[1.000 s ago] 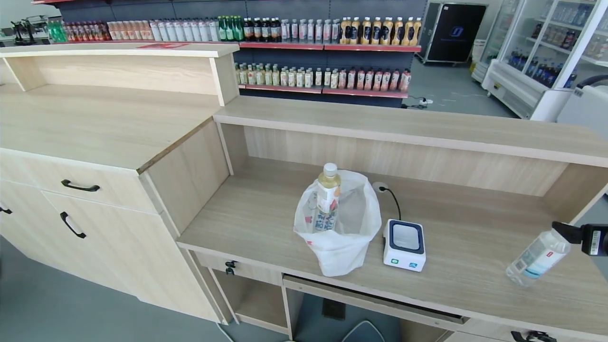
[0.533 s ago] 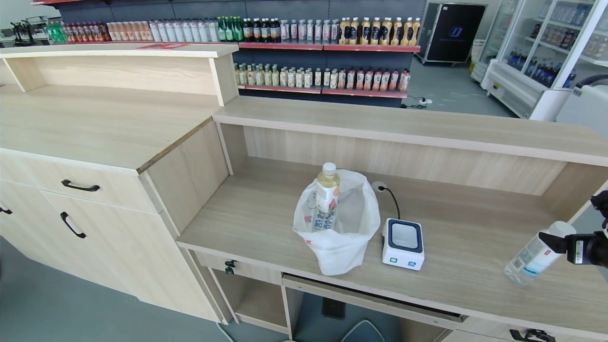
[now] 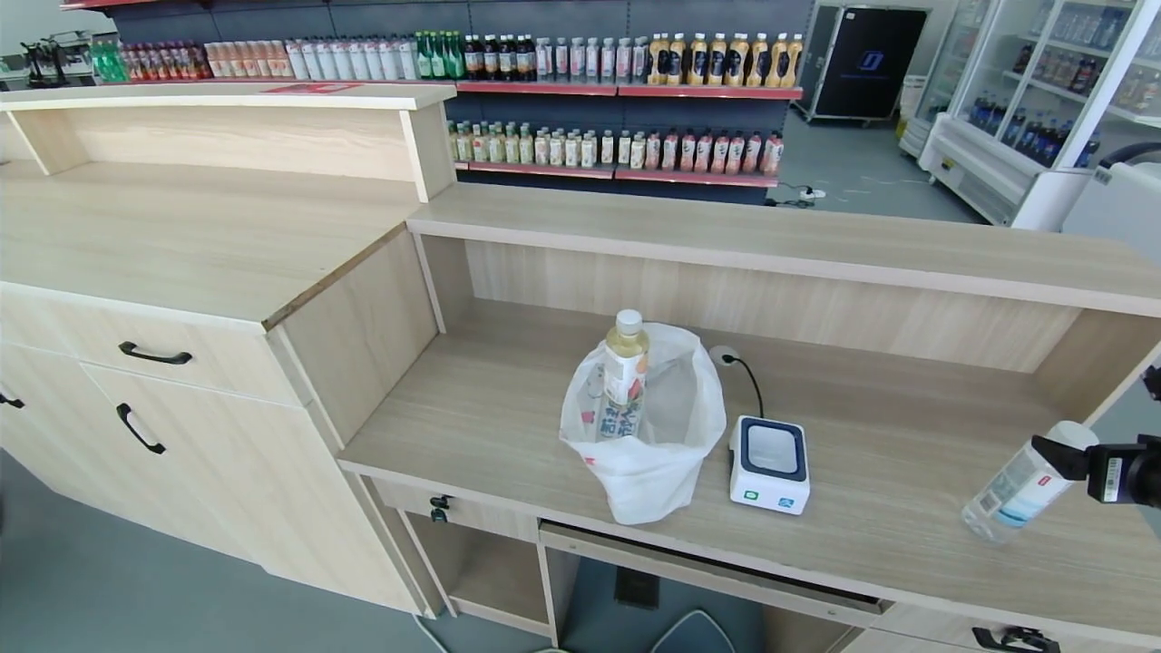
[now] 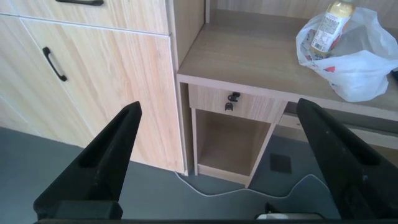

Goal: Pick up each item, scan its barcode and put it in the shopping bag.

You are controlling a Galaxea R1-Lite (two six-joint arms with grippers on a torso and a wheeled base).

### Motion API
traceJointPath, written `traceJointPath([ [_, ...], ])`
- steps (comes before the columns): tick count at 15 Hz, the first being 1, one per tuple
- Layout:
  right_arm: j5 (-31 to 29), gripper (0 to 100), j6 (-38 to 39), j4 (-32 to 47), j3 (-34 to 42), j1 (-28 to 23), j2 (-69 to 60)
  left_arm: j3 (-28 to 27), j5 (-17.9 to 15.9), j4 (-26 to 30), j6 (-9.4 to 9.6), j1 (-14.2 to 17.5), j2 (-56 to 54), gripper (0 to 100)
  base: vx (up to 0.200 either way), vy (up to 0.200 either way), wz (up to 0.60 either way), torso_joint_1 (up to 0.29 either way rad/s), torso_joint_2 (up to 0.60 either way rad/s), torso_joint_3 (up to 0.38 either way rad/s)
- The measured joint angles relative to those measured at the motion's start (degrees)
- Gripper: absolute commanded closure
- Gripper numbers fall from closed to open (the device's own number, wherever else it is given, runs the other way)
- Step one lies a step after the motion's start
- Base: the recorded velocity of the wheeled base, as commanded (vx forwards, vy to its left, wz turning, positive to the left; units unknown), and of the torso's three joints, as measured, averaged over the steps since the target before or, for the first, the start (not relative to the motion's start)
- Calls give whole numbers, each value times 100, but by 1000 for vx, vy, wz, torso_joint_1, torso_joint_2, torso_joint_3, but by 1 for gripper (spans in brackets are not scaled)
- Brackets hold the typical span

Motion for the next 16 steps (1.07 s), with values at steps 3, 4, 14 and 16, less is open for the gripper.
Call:
traceJointPath([
  [3,13,0,11,-295,41,10,32,0,0,0,9,0,0,0,0,0,0,0,0,0],
  [4,55,0,35,-464,68,10,52,0,0,0,6,0,0,0,0,0,0,0,0,0],
  [14,115,0,496,-2895,675,11,950,0,0,0,0,0,0,0,-80,0,0,4,1,2],
  [16,96,0,562,-3120,747,2,1181,0,0,0,-2,0,0,0,0,0,0,0,0,0],
])
